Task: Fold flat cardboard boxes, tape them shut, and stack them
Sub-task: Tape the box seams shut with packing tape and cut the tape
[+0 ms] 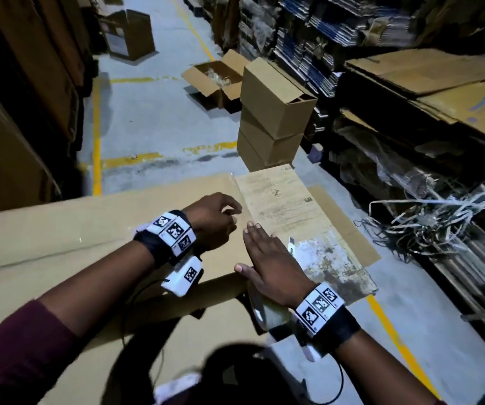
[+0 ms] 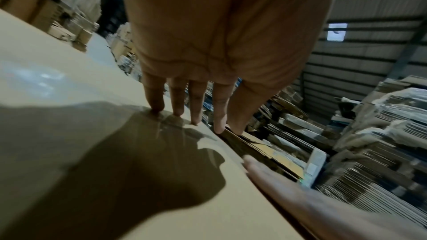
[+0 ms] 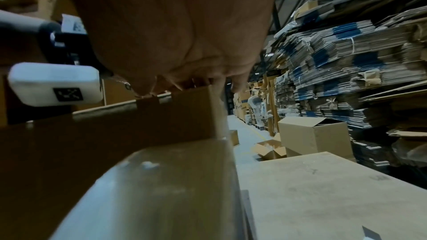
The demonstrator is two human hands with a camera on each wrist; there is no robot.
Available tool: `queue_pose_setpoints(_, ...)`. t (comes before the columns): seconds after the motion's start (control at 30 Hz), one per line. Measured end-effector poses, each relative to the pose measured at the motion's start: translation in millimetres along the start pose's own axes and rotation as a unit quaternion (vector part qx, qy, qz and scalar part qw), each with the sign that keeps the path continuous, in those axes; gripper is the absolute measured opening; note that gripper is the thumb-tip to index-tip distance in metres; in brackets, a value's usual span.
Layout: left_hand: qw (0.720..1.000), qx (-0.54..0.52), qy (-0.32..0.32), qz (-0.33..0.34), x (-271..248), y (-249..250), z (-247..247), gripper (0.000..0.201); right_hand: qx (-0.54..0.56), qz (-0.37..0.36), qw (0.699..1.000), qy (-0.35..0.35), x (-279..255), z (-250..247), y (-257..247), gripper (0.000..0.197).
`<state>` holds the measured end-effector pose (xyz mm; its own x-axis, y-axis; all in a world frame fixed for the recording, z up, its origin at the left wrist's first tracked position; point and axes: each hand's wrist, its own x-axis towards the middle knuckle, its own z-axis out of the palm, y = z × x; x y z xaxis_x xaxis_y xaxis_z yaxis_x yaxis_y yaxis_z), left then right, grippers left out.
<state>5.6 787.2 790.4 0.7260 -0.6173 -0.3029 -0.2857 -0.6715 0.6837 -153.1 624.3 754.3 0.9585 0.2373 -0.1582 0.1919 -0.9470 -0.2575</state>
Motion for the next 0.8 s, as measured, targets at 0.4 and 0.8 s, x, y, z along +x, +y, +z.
queue_pose_setpoints(0.4,0.969,-0.241,0.046,-0.023,-96.6,28.8,44.2,0.023,0.216,-0.142,0.963,0.075,3.9,-2.3,61.9,0.042)
queue_pose_setpoints(0.8,0.893,-0.351,0.169,-0.224,-95.3,65.9,208.3,0.040,0.424,-0.131,0.893,0.073,6.9,6.8,86.9,0.038)
